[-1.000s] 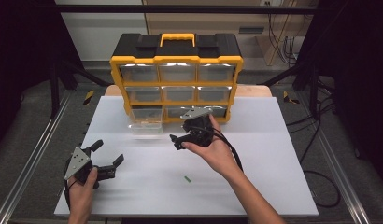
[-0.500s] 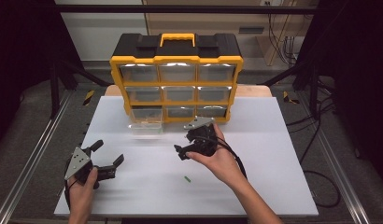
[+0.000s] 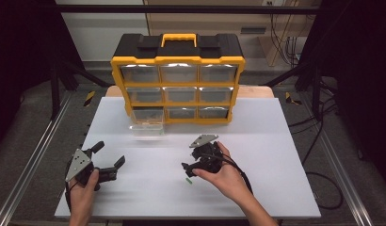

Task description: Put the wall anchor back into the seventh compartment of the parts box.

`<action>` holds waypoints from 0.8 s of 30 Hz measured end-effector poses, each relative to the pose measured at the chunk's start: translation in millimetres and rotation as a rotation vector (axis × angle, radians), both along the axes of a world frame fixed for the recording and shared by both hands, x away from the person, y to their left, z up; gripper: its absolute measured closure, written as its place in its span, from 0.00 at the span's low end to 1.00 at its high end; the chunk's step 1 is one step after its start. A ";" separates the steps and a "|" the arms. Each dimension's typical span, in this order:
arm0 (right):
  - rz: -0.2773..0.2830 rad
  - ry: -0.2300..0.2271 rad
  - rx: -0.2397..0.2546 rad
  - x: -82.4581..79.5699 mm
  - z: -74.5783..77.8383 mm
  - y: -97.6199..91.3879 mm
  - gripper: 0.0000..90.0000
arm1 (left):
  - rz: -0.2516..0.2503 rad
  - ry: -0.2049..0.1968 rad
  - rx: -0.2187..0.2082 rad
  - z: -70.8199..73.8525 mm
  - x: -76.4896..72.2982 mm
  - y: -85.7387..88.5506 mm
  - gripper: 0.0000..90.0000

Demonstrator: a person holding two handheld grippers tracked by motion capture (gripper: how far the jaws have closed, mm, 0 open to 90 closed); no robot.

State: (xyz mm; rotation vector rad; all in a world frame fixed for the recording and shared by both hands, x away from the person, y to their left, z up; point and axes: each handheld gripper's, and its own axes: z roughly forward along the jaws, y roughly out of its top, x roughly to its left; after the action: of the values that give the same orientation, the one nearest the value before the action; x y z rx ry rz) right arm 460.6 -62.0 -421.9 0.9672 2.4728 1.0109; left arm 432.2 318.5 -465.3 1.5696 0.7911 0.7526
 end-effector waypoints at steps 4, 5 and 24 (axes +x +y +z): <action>0.008 0.026 -0.015 -6.6 -11.8 -3.1 0.25 | 0.000 0.000 0.000 -0.1 -0.2 -0.2 0.01; 0.010 0.031 -0.016 -7.7 -13.1 -3.4 0.27 | 0.000 0.000 0.000 -0.1 -0.2 -0.2 0.01; 0.057 0.099 -0.025 -22.0 -39.0 2.6 0.66 | -0.001 0.000 0.003 -0.2 0.0 -0.5 0.01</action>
State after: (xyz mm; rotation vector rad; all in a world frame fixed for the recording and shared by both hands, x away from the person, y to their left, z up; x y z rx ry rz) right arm 438.6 -59.4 -460.9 0.9663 2.6006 0.9695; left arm 432.2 318.0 -465.4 1.5721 0.7895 0.7534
